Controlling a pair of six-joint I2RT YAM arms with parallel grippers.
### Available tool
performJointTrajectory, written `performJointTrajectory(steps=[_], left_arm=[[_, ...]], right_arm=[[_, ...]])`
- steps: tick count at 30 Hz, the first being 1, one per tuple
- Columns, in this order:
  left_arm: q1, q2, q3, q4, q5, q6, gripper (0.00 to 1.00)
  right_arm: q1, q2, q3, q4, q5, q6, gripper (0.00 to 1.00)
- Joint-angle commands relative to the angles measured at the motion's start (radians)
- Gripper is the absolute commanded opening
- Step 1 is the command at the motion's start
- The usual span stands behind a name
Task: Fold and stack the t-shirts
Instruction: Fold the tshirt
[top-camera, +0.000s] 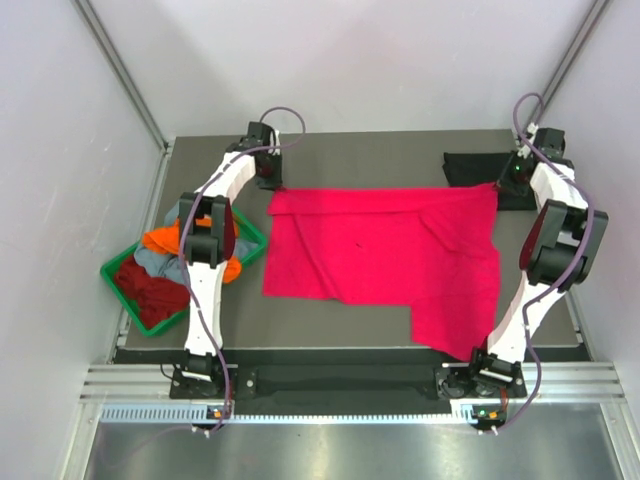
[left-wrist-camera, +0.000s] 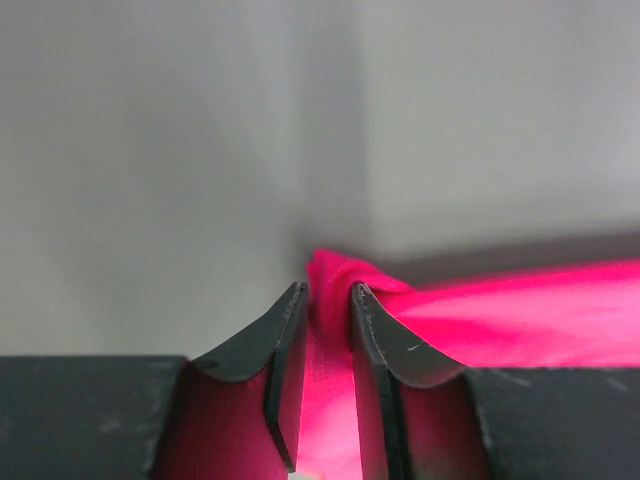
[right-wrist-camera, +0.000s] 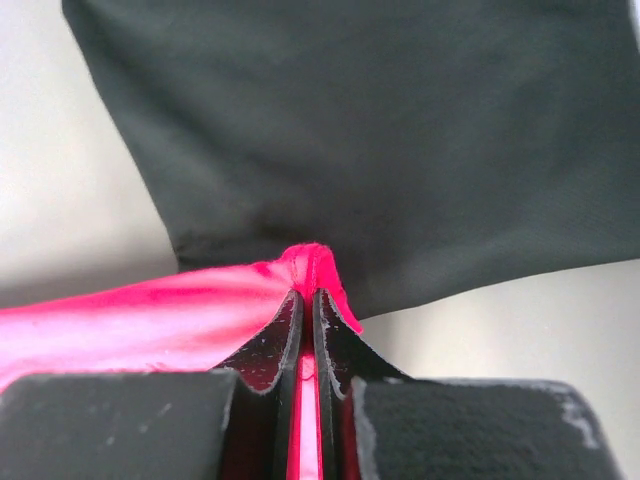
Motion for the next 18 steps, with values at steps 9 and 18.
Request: performJointTrajectory(steps=[9,18], left_arm=[[0.014,-0.287,-0.072,0.02,-0.218,-0.001,0.26],[-0.08,-0.525,-0.316,0.005,-0.316,0.065,0.26]], right_arm=[[-0.07,-0.022,0.05,0.069,0.054,0.024,0.0],[-0.073,0.022,0.112,0.053,-0.016,0.044,0.0]])
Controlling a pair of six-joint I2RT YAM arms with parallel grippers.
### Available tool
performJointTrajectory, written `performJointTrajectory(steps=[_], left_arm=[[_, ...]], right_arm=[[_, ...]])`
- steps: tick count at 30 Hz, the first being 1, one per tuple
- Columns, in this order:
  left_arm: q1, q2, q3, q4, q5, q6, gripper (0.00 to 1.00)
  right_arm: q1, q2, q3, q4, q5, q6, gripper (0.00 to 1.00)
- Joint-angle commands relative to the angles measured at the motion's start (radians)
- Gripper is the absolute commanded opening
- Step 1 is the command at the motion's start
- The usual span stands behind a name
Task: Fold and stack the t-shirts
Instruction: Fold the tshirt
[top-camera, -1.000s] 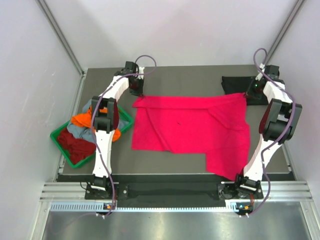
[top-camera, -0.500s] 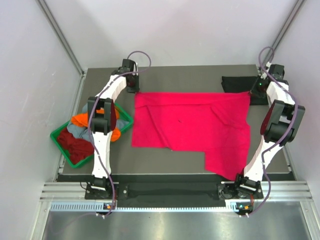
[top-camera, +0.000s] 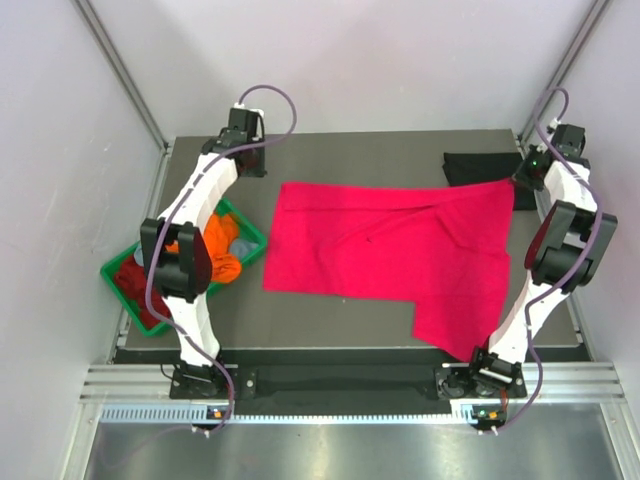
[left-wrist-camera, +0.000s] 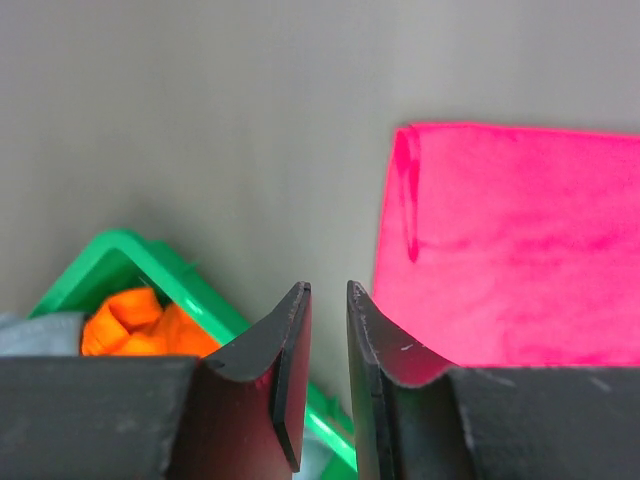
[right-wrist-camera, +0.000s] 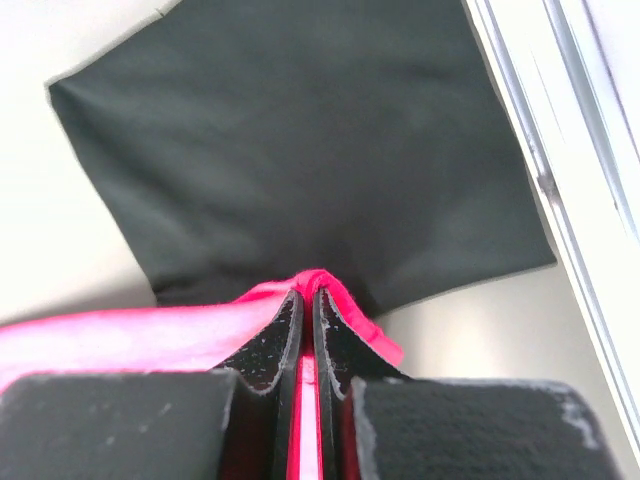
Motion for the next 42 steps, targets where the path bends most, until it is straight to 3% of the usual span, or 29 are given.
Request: performJointTrajectory(steps=[1,6,9,10,14,19,25,30,35,42], left_arm=[[-0.069,-0.099,-0.07,-0.002,-0.053,0.041,0.26],[-0.155,-0.182,-0.213,0.027,-0.057,0.032,0.26],[-0.158,-0.17,-0.213,0.015,0.035,0.003,0.25],[-0.16,-0.165,-0.204,-0.011,0.055,-0.013,0.25],[-0.163,-0.165,-0.204,-0.042,0.207,-0.022,0.24],[-0.165,-0.167,-0.245,-0.018,0.322,-0.1,0.18],[-0.165,-0.142,-0.325,0.041,0.384,-0.183,0.12],[-0.185,-0.228,-0.501,0.129,0.237,-0.227,0.16],[-0.197,-0.27,-0.622,0.141,0.189,-0.252,0.15],[-0.224,-0.293,-0.736,0.127,0.025,-0.27,0.14]], right_arm=[[-0.004,0.02,0.073,0.035,-0.028,0.008,0.0],[-0.002,0.06,0.153,-0.025,-0.056,-0.003,0.04],[-0.002,0.033,0.147,-0.057,-0.057,0.023,0.19],[-0.001,0.017,0.138,-0.065,-0.057,0.04,0.3],[-0.001,-0.052,0.121,-0.166,0.01,0.116,0.4],[0.004,-0.161,0.066,-0.281,0.09,0.248,0.42],[0.093,-0.34,-0.19,-0.267,0.088,0.273,0.42],[0.211,-0.509,-0.466,-0.223,0.104,0.321,0.41],[0.373,-0.619,-0.737,-0.143,0.136,0.405,0.38],[0.524,-0.626,-0.879,-0.166,0.232,0.452,0.36]])
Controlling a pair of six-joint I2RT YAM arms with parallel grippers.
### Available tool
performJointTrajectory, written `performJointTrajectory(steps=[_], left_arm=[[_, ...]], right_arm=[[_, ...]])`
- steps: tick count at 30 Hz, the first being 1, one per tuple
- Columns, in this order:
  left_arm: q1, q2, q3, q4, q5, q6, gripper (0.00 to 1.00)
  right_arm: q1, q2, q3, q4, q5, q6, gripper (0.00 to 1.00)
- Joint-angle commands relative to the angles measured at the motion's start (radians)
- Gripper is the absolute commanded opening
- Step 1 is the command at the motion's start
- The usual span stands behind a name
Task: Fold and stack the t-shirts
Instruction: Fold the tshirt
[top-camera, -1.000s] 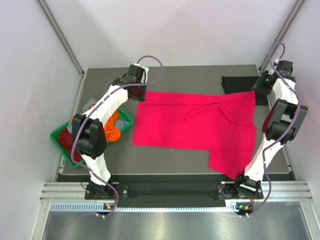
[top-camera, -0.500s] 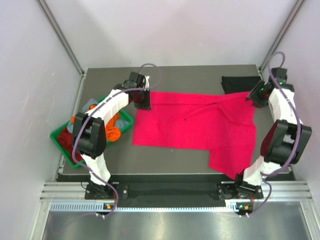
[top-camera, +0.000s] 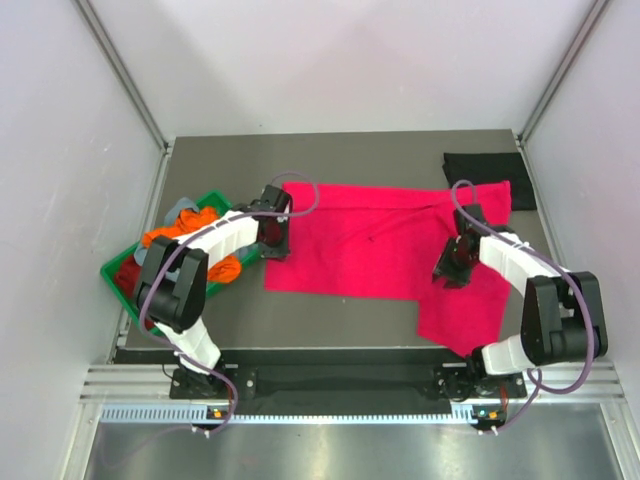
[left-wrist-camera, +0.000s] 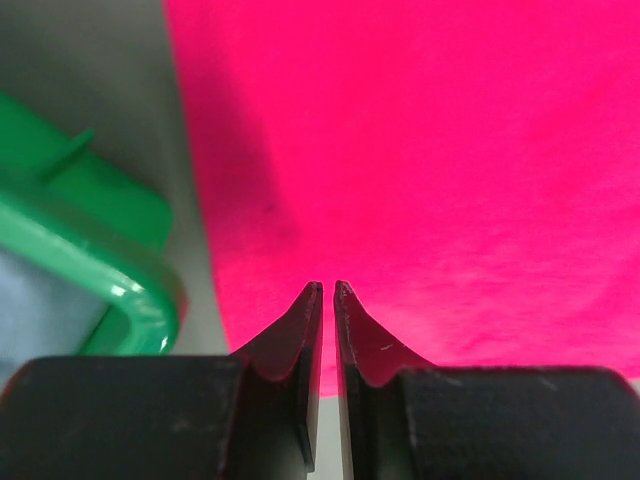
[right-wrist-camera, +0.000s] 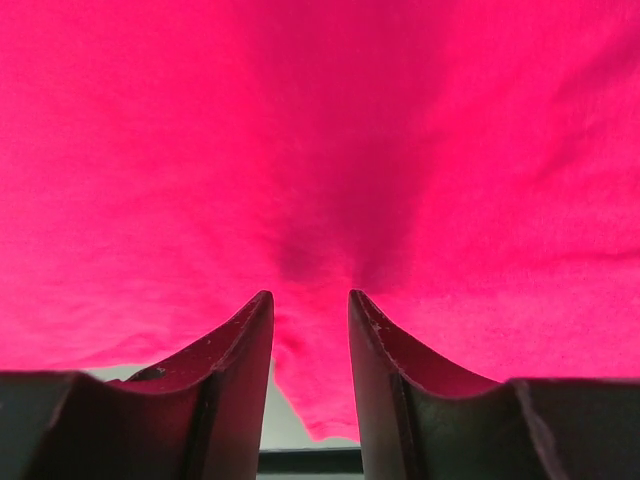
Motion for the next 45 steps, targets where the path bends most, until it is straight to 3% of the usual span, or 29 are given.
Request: performJointTrajectory(steps=[1,5,9,15,20,24,27,29,33,38,45], left_arm=[[-0.023,-0.051,-0.058,0.027,-0.124,-0.031,0.14],[-0.033,-0.062,-0.125,0.05,-0.14,-0.051,0.15],[-0.034,-0.082,-0.14,0.041,-0.146,-0.06,0.15],[-0.034,-0.132,0.007,-0.065,-0.138,-0.037,0.22],[-0.027,-0.134,0.258,-0.128,-0.17,0.029,0.29],[0.039,-0.045,0.432,-0.137,-0.128,0.069,0.33],[0.137,0.052,0.504,-0.099,0.004,0.07,0.32],[0.173,0.142,0.559,-0.085,0.151,0.072,0.31],[0.225,0.271,0.636,-0.049,0.299,0.099,0.31],[0.225,0.343,0.624,0.039,0.261,0.083,0.35],[0.225,0.428,0.613,0.111,0.268,0.052,0.4]], right_arm=[[0.057,-0.033,-0.039,0.01,0.11,0.061,0.37],[0.063,-0.071,-0.078,-0.044,0.234,0.107,0.38],[0.062,-0.083,-0.092,-0.068,0.259,0.13,0.38],[0.065,-0.11,-0.063,-0.09,0.241,0.117,0.38],[0.065,-0.14,0.049,-0.128,0.228,0.063,0.39],[0.065,-0.104,0.152,-0.058,0.185,-0.144,0.42],[0.063,-0.032,0.236,-0.001,0.195,-0.247,0.45],[0.062,0.052,0.305,0.005,0.208,-0.294,0.45],[0.062,0.188,0.396,-0.003,0.199,-0.347,0.46],[0.048,0.294,0.451,0.014,0.257,-0.416,0.47],[0.022,0.298,0.395,0.134,0.271,-0.46,0.48]])
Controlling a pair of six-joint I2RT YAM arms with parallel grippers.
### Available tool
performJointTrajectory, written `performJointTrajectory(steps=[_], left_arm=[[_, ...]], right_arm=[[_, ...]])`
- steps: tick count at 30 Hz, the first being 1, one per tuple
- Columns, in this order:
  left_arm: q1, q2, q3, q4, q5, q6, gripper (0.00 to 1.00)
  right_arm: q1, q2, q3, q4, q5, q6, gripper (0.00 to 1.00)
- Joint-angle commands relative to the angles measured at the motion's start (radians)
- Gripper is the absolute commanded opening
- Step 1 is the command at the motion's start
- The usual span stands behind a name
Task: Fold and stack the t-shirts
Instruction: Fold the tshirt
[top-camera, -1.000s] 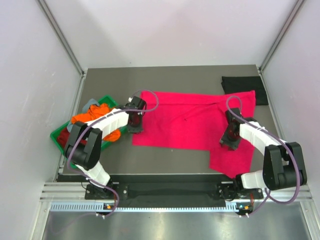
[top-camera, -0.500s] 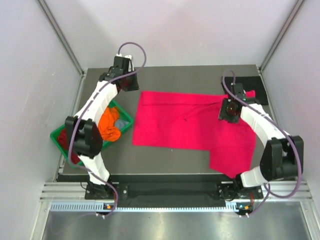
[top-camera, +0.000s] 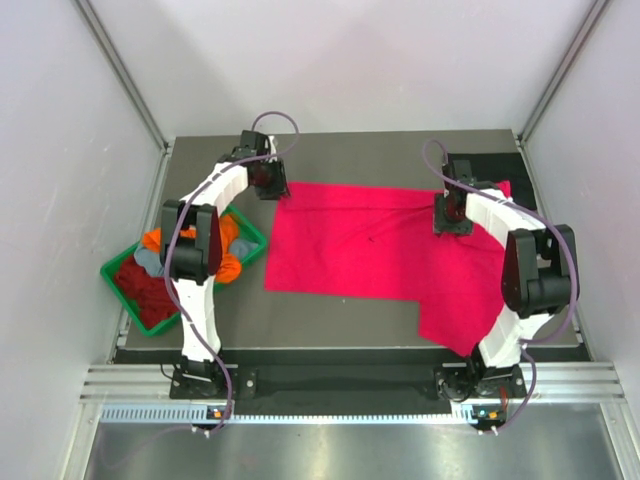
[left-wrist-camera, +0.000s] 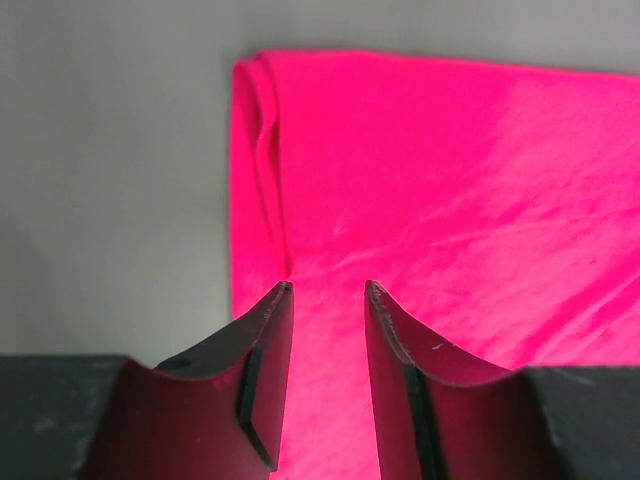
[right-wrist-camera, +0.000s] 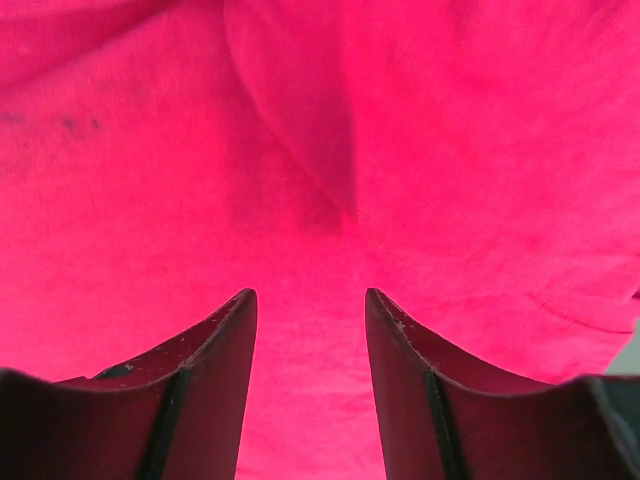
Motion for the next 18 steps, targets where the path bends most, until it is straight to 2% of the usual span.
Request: performJointTrajectory(steps=[1,5,18], left_arm=[[0.002,0.032,0.011,0.102,0.045,-0.011,0.4],[0.002,0.064,0.009,0.113,0.051,0.0,0.4],[-0.004,0.107,0.0,0.137,0.08,-0.016,0.38]], right_arm=[[-0.011,-0.011,-0.003,0.084,0.042,-0.048,0.48],[-0.011,0.026,0.005,0.098,0.117,-0.079,0.47],[-0.046,0.066,-0.001,0.135,0.128,-0.066,0.45]])
